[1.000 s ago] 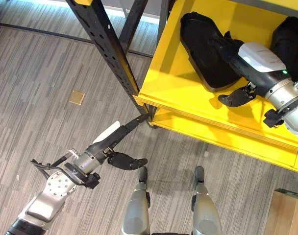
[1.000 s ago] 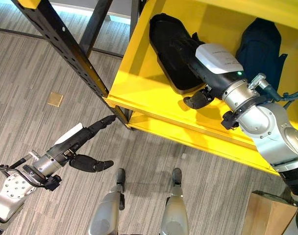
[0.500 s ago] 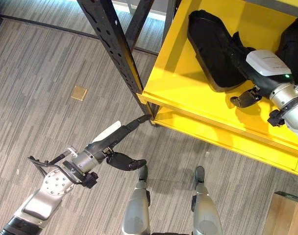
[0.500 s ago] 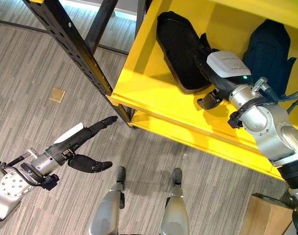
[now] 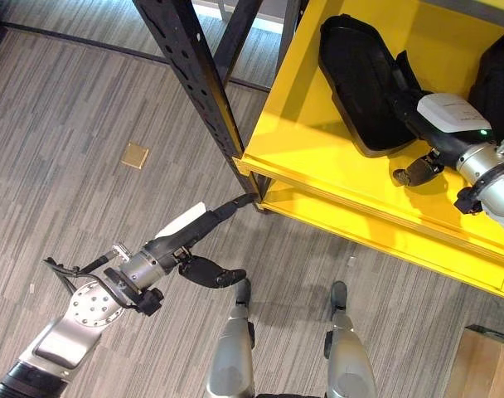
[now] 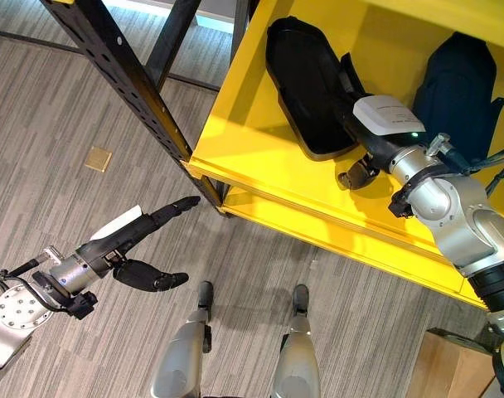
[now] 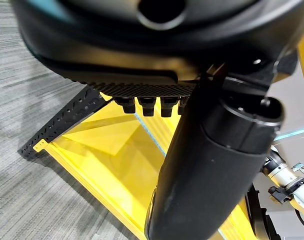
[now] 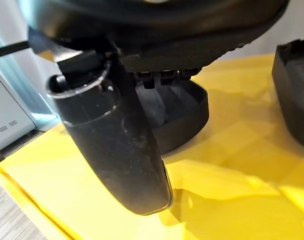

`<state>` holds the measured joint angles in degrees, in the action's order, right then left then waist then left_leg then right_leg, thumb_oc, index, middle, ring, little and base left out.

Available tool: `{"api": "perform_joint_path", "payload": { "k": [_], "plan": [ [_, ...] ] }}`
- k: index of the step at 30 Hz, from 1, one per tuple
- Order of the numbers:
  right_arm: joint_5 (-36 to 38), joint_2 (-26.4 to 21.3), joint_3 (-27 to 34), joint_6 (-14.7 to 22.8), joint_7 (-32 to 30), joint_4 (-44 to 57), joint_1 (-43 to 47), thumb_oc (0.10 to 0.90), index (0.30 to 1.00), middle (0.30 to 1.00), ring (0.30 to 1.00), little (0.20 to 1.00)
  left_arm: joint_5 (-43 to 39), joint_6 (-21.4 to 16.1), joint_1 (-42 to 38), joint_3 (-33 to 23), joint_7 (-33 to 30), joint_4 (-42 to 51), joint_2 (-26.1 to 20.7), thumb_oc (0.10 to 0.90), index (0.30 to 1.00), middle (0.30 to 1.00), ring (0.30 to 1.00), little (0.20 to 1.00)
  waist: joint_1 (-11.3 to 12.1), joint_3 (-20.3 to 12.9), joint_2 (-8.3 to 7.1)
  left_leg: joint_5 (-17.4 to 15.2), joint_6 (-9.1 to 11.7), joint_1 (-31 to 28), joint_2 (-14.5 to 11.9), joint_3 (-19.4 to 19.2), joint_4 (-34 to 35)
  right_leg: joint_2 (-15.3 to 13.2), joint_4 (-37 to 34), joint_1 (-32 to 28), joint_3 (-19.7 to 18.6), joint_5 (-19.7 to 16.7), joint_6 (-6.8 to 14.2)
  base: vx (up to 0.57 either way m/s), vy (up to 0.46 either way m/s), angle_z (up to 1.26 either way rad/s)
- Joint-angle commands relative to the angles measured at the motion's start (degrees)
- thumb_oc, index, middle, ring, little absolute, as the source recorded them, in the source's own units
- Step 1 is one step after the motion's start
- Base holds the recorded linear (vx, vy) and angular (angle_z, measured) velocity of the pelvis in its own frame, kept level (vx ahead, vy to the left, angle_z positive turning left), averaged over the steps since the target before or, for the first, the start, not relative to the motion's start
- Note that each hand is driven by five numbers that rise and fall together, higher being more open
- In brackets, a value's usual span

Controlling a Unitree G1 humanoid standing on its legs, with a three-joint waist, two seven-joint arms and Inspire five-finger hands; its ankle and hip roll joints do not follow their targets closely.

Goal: Move parts from the plastic box to the shelf.

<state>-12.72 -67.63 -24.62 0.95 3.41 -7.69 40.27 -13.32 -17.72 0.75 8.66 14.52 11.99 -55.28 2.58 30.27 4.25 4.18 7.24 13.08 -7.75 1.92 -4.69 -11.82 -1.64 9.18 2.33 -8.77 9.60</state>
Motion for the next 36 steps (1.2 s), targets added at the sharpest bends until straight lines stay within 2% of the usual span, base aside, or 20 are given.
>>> {"api": "perform_joint_path", "payload": {
  "k": [1,14,17,19,28,34,35,36],
  "plan": [
    [1.67,-0.27,-1.31,1.42,-2.22,-0.58,11.01,0.900,1.000,1.000,1.000,1.000,-4.50,-5.66,-0.68,-3.68,0.29,3.71,-1.88,0.900,1.000,1.000,1.000,1.000,1.17,-2.48,-0.63,-6.04,-4.27,0.87,0.17,-4.47,-4.18,-1.79,8.96,1.89,2.36,9.13,-0.27,0.00,0.000,0.00],
    [-1.93,0.34,-4.80,2.94,-0.92,-1.71,14.31,0.900,1.000,1.000,1.000,1.000,-4.16,-5.62,-1.03,-4.03,0.76,3.47,-1.66,0.900,1.000,1.000,1.000,1.000,1.86,-1.89,-0.37,-5.90,-4.18,1.97,0.13,-4.04,-4.63,-1.92,9.68,2.92,2.77,9.25,-0.28,0.00,-0.003,0.01],
    [1.09,0.58,-5.83,2.67,0.20,-1.84,15.19,0.900,1.000,1.000,1.000,1.000,-4.33,-5.60,-1.18,-3.98,0.80,3.24,-1.78,0.900,1.000,1.000,1.000,1.000,1.93,-1.67,-0.31,-5.82,-4.17,2.24,0.08,-3.95,-4.77,-1.94,9.92,3.18,2.72,9.34,-0.32,-0.01,-0.010,0.04],
    [1.05,1.15,-6.33,1.46,0.38,-2.02,15.85,0.900,1.000,1.000,1.000,1.000,-4.47,-5.24,-1.63,-3.86,0.49,3.16,-2.12,0.900,1.000,1.000,1.000,1.000,2.10,-1.37,-0.24,-5.76,-4.15,2.66,0.16,-3.65,-5.06,-1.90,10.26,3.54,2.67,9.42,-0.43,-0.02,-0.013,0.04],
    [2.08,1.72,-9.42,1.60,1.63,-4.09,19.92,0.900,1.000,1.000,1.000,1.000,-4.45,-5.26,-2.83,-3.61,0.86,2.66,-2.38,0.900,1.000,1.000,1.000,1.000,2.58,-0.48,0.16,-5.47,-4.10,4.42,0.22,-3.02,-5.85,-1.93,11.85,5.21,2.86,9.95,-0.72,-0.01,-0.006,0.01],
    [3.47,1.65,-10.87,-0.62,2.42,-3.44,22.00,0.900,1.000,1.000,1.000,1.000,-3.61,-5.24,-2.34,-3.67,0.26,2.95,-2.01,0.900,1.000,1.000,1.000,1.000,2.73,-0.48,0.36,-4.96,-3.88,5.16,0.00,-2.78,-5.71,-1.99,12.47,6.16,2.98,10.16,-0.85,0.00,0.000,0.00],
    [2.60,1.88,-10.83,-2.48,2.33,-3.32,22.17,0.900,1.000,1.000,1.000,1.000,-3.70,-5.28,-2.39,-3.65,0.21,2.87,-1.88,0.900,1.000,1.000,1.000,1.000,2.73,-0.48,0.39,-4.90,-3.83,5.25,-0.05,-2.80,-5.65,-1.99,12.54,6.28,3.04,10.25,-0.92,0.00,0.000,0.00],
    [2.50,1.89,-10.81,-2.68,2.32,-3.31,22.17,0.900,1.000,1.000,1.000,1.000,-3.74,-5.25,-2.37,-3.71,0.28,2.91,-1.87,0.900,1.000,1.000,1.000,1.000,2.74,-0.48,0.39,-4.89,-3.83,5.24,-0.04,-2.80,-5.63,-1.99,12.54,6.28,3.06,10.25,-0.92,0.00,0.000,0.00]
  ]
}}
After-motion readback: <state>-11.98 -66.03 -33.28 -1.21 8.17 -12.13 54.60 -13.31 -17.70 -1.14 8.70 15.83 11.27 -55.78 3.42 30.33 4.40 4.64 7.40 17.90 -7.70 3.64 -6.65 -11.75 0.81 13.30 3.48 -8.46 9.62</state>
